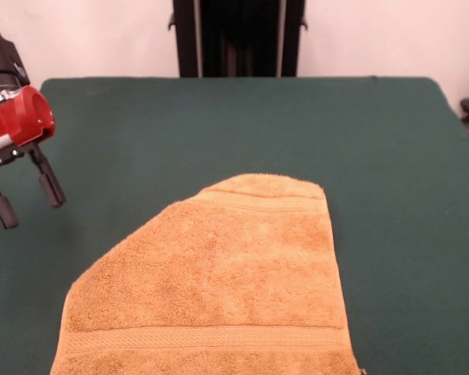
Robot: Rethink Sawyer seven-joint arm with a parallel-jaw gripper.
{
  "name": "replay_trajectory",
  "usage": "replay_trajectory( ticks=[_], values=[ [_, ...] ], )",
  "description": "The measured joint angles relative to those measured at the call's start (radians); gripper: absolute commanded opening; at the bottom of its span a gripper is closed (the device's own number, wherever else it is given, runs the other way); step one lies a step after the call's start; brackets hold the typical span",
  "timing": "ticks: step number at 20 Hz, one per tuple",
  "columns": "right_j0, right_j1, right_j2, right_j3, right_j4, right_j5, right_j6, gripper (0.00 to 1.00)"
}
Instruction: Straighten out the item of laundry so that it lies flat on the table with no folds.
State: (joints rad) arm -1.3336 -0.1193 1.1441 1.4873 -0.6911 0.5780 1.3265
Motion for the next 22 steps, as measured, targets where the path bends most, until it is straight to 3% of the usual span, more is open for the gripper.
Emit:
replay_trajectory(
  ticks=[22],
  values=[
    [0.001,0.015,-0.056,0.0,0.009,-0.004,0.0,1.0]
  ],
)
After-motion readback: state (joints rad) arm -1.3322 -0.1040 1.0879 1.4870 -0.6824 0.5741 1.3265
